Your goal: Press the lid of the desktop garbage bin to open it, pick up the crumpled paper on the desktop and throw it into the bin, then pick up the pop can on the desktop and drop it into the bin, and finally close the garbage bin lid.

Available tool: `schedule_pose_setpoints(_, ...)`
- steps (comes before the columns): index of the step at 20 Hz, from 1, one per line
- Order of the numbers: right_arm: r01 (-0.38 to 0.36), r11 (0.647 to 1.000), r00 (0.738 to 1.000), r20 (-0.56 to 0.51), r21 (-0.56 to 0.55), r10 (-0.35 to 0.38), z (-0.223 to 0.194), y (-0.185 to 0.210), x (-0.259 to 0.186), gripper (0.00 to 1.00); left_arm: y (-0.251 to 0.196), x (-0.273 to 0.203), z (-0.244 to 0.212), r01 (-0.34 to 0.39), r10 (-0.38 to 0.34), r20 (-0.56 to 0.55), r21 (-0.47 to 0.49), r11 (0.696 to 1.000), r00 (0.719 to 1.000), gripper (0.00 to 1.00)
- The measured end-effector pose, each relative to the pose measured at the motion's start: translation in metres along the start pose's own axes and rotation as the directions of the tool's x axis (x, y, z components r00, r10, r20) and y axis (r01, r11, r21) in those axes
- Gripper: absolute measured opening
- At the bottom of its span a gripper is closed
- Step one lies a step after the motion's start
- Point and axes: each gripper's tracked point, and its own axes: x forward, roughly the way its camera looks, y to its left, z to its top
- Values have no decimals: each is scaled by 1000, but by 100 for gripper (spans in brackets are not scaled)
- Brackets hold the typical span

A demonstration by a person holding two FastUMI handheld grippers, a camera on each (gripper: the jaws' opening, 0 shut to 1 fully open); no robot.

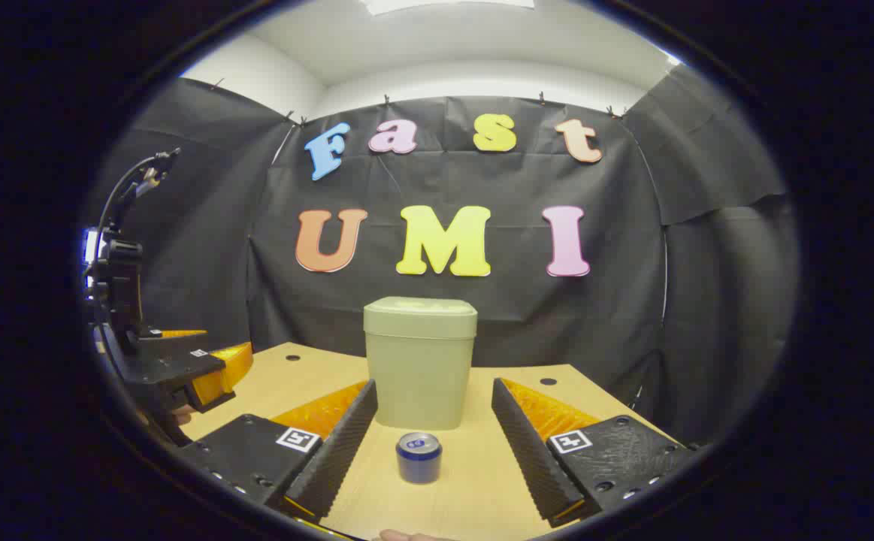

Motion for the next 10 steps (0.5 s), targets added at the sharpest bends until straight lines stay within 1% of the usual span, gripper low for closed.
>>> schedule_pose_setpoints(1,0,1000,1000,-3,4,0,-1,-2,0,95,-2,1,0,1,-1,1,1,1000,1000,96)
schedule_pose_setpoints(10,16,1000,1000,-15,25,-16,-4,-19,-3,95,-10,1,-7,14,-14,-13,16,1000,1000,97)
